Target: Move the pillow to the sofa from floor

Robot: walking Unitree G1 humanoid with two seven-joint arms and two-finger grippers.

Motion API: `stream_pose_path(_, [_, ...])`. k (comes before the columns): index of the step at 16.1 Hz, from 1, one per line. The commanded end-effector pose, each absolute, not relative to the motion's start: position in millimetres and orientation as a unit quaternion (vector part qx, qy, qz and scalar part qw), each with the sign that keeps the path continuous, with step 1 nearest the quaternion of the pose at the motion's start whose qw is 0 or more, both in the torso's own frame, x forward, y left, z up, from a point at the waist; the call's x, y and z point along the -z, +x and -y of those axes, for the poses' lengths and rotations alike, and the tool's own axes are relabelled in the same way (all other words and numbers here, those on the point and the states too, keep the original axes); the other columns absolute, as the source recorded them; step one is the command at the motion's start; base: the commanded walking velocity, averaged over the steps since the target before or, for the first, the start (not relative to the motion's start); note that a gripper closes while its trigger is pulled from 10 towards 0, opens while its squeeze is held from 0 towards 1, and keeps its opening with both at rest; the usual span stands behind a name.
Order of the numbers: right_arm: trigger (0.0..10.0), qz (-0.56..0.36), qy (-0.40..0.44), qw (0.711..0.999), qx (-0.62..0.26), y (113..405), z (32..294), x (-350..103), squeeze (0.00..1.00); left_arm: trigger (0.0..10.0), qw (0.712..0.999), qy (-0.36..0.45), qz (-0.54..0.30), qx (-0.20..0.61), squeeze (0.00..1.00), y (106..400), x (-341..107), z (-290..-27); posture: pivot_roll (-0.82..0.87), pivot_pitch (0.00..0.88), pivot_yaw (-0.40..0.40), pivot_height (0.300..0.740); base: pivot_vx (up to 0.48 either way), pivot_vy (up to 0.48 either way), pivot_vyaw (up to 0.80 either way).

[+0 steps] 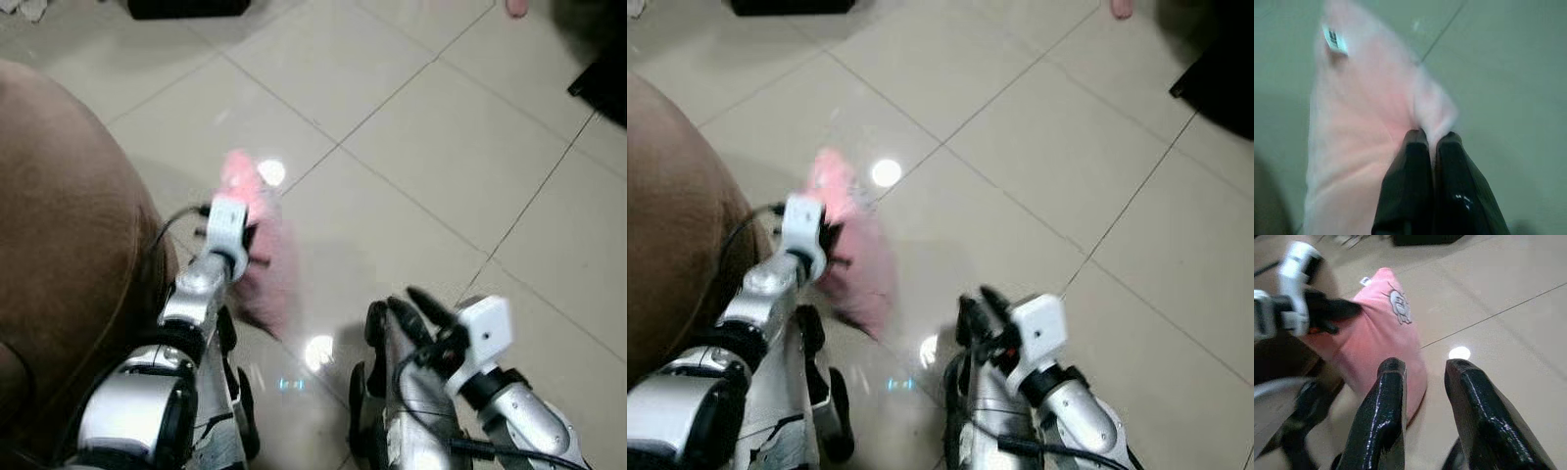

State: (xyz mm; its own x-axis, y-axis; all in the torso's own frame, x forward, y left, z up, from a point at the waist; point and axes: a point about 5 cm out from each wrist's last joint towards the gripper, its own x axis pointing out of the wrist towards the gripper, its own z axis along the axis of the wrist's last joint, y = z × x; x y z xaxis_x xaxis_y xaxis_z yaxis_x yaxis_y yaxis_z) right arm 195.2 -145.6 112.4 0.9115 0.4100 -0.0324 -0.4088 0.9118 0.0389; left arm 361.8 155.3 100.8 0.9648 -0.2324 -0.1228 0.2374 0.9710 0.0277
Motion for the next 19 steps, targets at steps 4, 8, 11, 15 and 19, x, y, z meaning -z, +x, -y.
stream_pose_path(4, [10.0, 0.078, 0.003, 0.995, -0.063, 218.3, 168.7, -150.7, 0.0, 0.0, 0.973, -0.014, 0.14, 0.185, 0.0, 340.1, -181.7, -136.4, 0.0, 0.04, -0.031, 0.535, 0.0, 0.0, 0.0])
stream_pose_path(8, [10.0, 0.084, -0.006, 0.995, -0.054, 231.0, 157.2, -159.3, 0.0, 0.0, 0.973, -0.018, 0.136, 0.185, 0.0, 320.6, -181.8, -133.2, 0.01, 0.004, -0.023, 0.565, 0.0, 0.0, 0.0])
stream_pose_path(11, [10.0, 0.081, -0.008, 0.996, -0.045, 241.0, 155.5, -159.5, 0.0, 0.0, 0.97, 0.01, 0.102, 0.22, 0.0, 306.1, -169.3, -118.9, 0.02, 0.0, -0.04, 0.6, 0.0, 0.0, 0.0])
stream_pose_path(15, [10.0, 0.074, -0.001, 0.997, -0.022, 242.1, 158.9, -156.8, 0.0, 10.0, 0.971, 0.025, 0.079, 0.223, 0.0, 304.9, -163.6, -115.2, 0.01, 0.0, -0.041, 0.64, 0.0, 0.0, 0.0])
stream_pose_path(19, [10.0, 0.069, -0.008, 0.997, -0.021, 243.3, 160.7, -156.5, 0.0, 10.0, 0.968, 0.039, 0.085, 0.232, 0.0, 306.6, -167.8, -104.2, 0.0, 0.0, -0.03, 0.68, 0.0, 0.0, 0.0])
